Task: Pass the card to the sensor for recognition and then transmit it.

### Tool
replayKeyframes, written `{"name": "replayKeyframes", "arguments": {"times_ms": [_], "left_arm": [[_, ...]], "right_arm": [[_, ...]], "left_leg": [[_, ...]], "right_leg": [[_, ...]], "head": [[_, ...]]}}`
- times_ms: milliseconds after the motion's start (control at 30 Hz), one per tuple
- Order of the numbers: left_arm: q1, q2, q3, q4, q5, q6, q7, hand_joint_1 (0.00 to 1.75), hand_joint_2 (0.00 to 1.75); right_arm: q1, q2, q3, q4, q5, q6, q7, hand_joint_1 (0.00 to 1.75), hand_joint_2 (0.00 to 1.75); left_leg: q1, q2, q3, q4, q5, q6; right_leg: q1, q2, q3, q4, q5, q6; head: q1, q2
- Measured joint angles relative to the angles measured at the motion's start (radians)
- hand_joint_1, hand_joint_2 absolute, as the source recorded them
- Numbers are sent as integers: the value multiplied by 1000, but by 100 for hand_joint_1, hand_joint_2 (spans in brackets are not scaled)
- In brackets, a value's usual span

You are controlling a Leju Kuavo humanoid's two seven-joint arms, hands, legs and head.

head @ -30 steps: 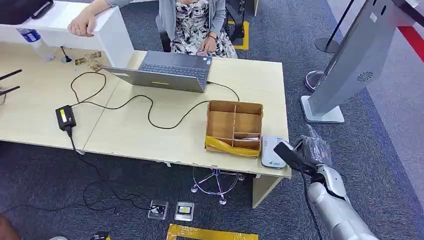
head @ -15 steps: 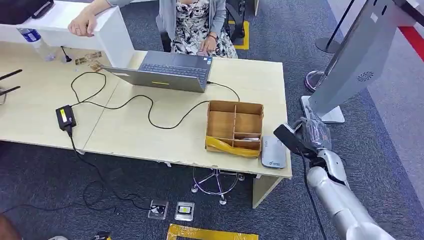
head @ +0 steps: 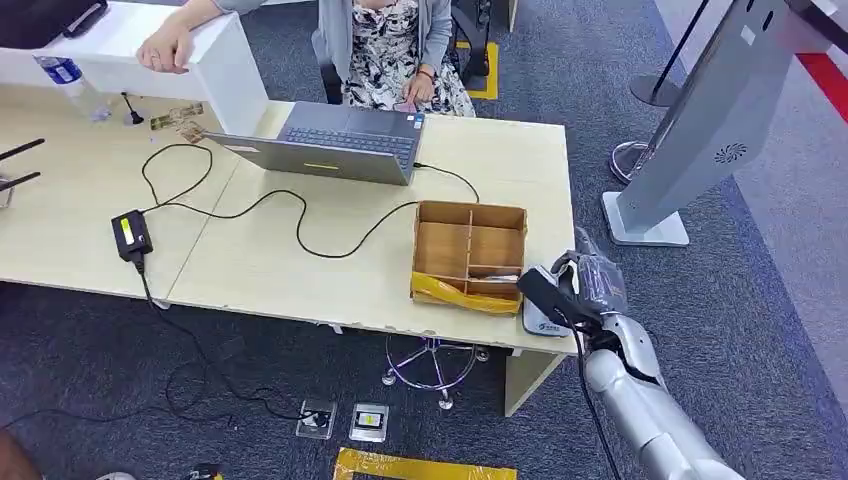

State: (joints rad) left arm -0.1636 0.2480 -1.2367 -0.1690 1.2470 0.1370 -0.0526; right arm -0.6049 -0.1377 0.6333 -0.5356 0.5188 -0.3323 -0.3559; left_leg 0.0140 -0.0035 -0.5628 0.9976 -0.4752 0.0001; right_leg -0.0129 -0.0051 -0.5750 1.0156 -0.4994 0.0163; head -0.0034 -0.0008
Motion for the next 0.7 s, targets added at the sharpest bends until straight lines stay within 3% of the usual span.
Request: {"name": "replayKeyframes", "arguments": {"times_ms": [700], "left_arm": [[0, -16, 0, 0, 16, 82, 20, 0, 0]], "right_arm": [[4, 14, 40, 0, -44, 29, 6, 175, 175]], "left_leg": [[0, 0, 0, 0, 0, 0]], "right_leg": [[0, 0, 0, 0, 0, 0]], "head": [[0, 0]]}}
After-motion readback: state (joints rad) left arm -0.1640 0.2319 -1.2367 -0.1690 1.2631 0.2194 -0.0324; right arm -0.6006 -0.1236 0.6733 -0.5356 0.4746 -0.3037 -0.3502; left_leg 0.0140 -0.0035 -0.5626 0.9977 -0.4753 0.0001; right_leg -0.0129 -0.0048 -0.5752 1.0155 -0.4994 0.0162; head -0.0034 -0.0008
